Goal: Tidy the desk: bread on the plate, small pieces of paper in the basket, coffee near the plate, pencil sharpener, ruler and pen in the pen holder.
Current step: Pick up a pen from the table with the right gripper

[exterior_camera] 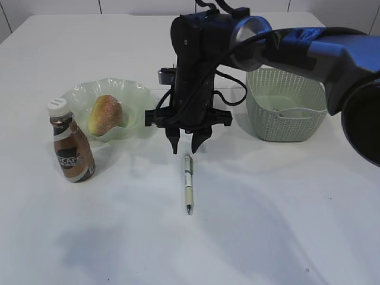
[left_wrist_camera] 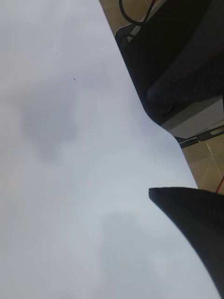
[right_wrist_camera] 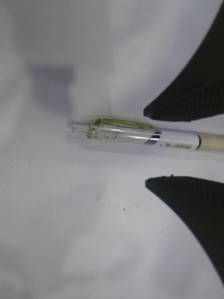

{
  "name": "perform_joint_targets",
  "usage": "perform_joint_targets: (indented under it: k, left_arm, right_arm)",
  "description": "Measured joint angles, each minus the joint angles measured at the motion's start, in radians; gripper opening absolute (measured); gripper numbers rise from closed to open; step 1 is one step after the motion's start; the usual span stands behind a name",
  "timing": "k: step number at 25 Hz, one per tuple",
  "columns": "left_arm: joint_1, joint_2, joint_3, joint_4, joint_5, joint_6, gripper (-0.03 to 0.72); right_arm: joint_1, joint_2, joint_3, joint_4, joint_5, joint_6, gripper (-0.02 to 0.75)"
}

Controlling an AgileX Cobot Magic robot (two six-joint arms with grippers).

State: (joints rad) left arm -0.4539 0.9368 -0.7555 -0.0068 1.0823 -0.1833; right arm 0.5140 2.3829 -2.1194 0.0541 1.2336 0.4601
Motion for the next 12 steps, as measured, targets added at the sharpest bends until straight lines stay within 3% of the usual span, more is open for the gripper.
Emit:
perform_joint_targets:
  k: [12]
  left_arm:
    - [0.0, 0.0, 0.0, 0.0, 0.0, 0.0, 0.402]
  right_arm:
    - [0.0, 0.022, 0.0, -0.025, -0.002, 0.002, 0.323]
